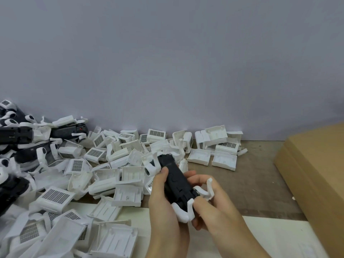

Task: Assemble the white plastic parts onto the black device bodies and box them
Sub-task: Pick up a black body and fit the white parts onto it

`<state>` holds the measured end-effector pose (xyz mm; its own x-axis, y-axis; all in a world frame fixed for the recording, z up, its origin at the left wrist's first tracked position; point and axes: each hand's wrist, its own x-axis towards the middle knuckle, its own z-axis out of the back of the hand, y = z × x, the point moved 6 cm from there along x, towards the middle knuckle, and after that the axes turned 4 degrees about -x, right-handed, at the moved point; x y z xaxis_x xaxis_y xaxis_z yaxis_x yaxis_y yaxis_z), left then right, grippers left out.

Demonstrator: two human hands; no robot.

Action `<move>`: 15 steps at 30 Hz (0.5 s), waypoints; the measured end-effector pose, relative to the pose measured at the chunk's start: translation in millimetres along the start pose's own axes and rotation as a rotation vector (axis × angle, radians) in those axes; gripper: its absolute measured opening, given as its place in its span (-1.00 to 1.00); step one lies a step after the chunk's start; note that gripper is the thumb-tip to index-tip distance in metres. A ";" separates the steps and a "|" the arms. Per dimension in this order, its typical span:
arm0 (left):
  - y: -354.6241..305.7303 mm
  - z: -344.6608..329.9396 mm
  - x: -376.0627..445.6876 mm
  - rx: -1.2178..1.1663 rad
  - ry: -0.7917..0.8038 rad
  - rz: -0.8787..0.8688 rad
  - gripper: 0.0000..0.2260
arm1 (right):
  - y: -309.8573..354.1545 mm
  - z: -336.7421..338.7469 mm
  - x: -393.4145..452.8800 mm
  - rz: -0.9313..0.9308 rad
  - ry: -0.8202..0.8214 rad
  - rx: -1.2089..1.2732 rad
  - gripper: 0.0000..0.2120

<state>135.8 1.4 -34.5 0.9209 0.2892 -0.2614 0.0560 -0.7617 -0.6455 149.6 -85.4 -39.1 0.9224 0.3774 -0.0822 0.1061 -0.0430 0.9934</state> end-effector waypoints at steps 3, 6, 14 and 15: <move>1.3 0.8 0.7 0.021 -0.021 -0.019 -0.65 | 0.6 0.7 -2.1 0.016 -0.022 -0.068 -0.69; 1.6 3.2 1.1 0.009 -0.062 -0.015 -0.64 | 1.1 0.5 -4.8 0.028 -0.033 -0.135 -0.61; 0.8 4.7 -0.7 -0.032 -0.082 -0.030 -0.71 | 3.3 -1.0 -4.6 0.018 -0.023 -0.139 -0.67; 0.5 3.6 -0.9 -0.028 -0.069 -0.032 -0.72 | 3.1 -1.1 -4.0 0.016 -0.015 -0.127 -0.67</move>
<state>133.6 2.8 -37.2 0.8897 0.3522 -0.2905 0.0964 -0.7669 -0.6345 145.8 -86.1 -35.6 0.9290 0.3641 -0.0663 0.0443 0.0684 0.9967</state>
